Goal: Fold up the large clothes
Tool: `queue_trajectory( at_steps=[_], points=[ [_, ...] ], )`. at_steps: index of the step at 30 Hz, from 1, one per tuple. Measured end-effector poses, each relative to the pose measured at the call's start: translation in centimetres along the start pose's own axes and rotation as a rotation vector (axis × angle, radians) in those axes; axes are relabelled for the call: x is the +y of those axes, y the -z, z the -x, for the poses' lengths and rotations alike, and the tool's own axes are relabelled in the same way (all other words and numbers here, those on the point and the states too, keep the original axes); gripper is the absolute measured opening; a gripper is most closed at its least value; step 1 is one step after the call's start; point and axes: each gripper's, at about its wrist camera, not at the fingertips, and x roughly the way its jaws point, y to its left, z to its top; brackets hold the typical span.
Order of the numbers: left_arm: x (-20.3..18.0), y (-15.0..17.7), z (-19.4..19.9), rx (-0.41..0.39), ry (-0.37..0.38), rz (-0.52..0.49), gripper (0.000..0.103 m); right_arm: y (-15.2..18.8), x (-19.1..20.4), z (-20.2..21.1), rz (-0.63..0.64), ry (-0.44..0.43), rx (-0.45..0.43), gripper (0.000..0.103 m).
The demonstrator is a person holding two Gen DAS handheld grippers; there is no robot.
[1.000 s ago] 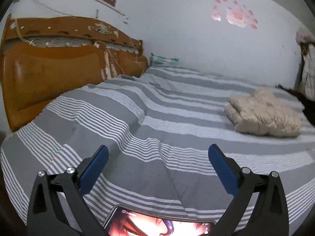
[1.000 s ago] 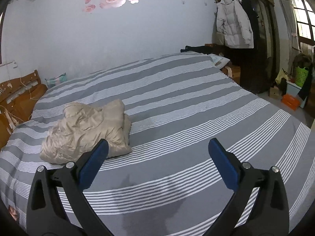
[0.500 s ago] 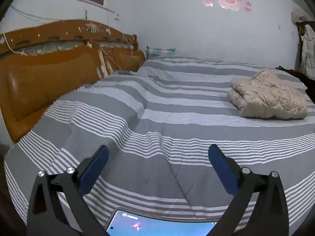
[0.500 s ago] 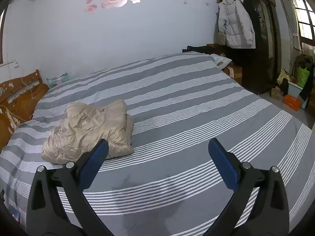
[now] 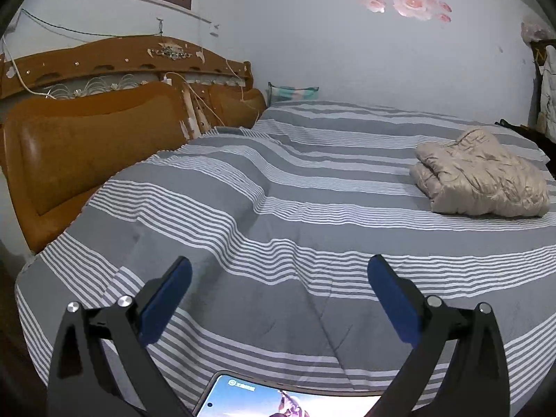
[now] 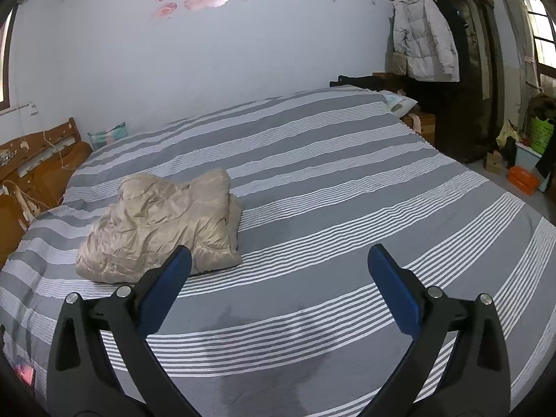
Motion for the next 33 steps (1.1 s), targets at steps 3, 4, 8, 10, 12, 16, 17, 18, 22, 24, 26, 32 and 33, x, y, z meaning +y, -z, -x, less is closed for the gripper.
queue_trajectory(
  at_steps=[3, 4, 8, 10, 12, 16, 17, 18, 22, 24, 26, 32, 33],
  points=[
    [-0.6, -0.6, 0.2, -0.001, 0.005, -0.012, 0.101, -0.1, 0.5, 0.2, 0.012, -0.004, -0.008, 0.1],
    [-0.8, -1.0, 0.3, -0.005, 0.005, -0.011, 0.101, -0.2, 0.5, 0.1, 0.015, -0.008, -0.01, 0.1],
    [-1.9, -4.1, 1.2, -0.054, 0.018, -0.006, 0.101, -0.6, 1.2, 0.5, 0.044, -0.022, -0.032, 0.1],
    [-2.8, -5.9, 1.8, -0.084, 0.025, -0.007, 0.101, -0.6, 1.6, 1.0, 0.066, -0.026, -0.047, 0.1],
    [-3.8, -7.5, 2.5, -0.104, 0.034, -0.013, 0.101, -0.5, 2.2, 1.6, 0.109, -0.037, -0.058, 0.1],
    [-6.4, -9.8, 4.1, -0.138, 0.064, -0.051, 0.101, 0.2, 3.1, 3.2, 0.171, -0.058, -0.066, 0.1],
    [-7.3, -10.3, 4.6, -0.147, 0.075, -0.054, 0.101, 0.3, 3.3, 3.7, 0.179, -0.063, -0.071, 0.1],
    [-7.9, -10.5, 5.0, -0.151, 0.082, -0.055, 0.101, 0.6, 3.3, 4.3, 0.181, -0.073, -0.073, 0.1],
    [-10.4, -11.4, 6.5, -0.169, 0.112, -0.057, 0.101, 1.9, 3.1, 6.0, 0.186, -0.098, -0.067, 0.1],
    [-12.0, -11.6, 7.1, -0.172, 0.13, -0.078, 0.101, 2.7, 3.0, 6.7, 0.206, -0.101, -0.068, 0.1],
    [-13.1, -11.6, 7.5, -0.167, 0.153, -0.087, 0.101, 3.4, 2.9, 7.5, 0.216, -0.1, -0.067, 0.1],
    [-15.9, -11.8, 9.2, -0.16, 0.185, -0.097, 0.101, 4.1, 3.0, 8.7, 0.205, -0.111, -0.062, 0.1],
    [-16.4, -11.9, 9.2, -0.151, 0.19, -0.1, 0.101, 4.0, 3.2, 8.5, 0.209, -0.11, -0.056, 0.1]
  ],
)
